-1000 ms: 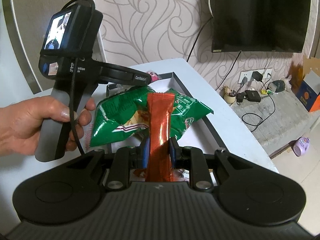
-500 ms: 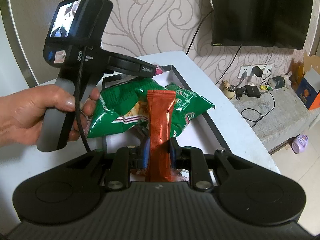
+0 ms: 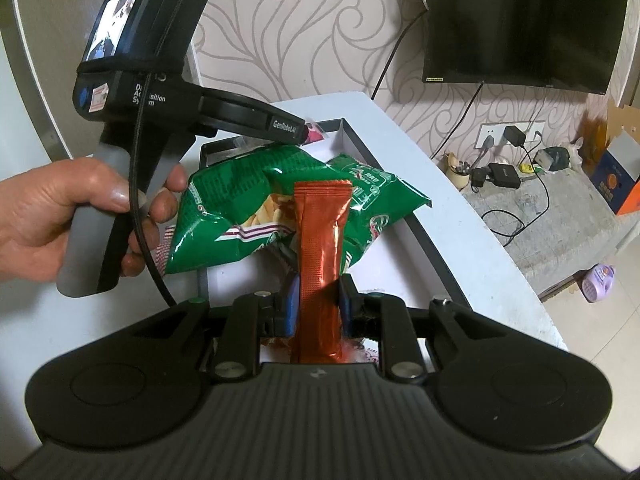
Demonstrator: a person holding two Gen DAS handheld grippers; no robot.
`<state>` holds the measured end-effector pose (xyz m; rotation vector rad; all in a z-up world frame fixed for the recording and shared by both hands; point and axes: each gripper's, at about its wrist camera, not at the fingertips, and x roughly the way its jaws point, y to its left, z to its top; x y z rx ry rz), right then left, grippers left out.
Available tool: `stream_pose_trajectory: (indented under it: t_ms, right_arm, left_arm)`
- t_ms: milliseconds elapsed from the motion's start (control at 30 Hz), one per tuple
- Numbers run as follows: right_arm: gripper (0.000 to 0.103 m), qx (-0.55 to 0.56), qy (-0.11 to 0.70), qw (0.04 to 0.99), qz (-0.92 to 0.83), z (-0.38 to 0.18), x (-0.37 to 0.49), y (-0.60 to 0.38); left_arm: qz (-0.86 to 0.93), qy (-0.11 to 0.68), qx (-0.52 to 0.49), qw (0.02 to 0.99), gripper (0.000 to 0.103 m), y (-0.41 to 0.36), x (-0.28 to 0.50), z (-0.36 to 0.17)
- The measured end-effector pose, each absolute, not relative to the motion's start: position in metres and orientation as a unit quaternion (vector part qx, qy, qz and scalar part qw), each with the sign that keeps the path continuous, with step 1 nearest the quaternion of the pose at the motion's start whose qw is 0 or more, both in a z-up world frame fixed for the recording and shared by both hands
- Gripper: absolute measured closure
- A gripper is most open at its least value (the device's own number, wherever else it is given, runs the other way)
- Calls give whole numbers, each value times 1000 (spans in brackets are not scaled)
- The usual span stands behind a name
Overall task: Organize snacks
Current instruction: 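Lower the bar into the box with the right tool while the left tool lowers the pink packet there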
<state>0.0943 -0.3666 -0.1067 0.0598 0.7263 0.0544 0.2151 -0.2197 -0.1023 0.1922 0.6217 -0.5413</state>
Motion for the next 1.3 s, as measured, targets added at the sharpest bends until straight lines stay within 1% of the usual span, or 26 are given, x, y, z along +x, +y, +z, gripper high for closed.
stream_pose_trajectory:
  t_ms: [133,233,933,967,1033,1133,1300]
  right_arm:
    - [79,30,355,934,26,-106,96,-366]
    - [79,30,354,935,25,-105,96,-365]
    - [79,24,351,936,17,-106,94,-364]
    - [79,23,351,936,17,-107,93,-363]
    - [79,20,351,936,17,-107,94,-363]
    - [79,19,351,936,15,-107,96,-363]
    - [79,17,350,936,16,-105,99,-363]
  left_arm:
    - [-264,307,96,909,87,-222,213,-102]
    - [-258,310,96,910,85,-222,213,-102]
    - [-256,299,112,913,83,-225,197,-96]
    - [-259,300,111,911,82,-226,197,-96]
    - [-260,297,111,912,71,-227,193,-95]
    - [-257,288,112,916,59,-228,188,-92]
    - [-258,285,110,917,57,-229,184,-90]
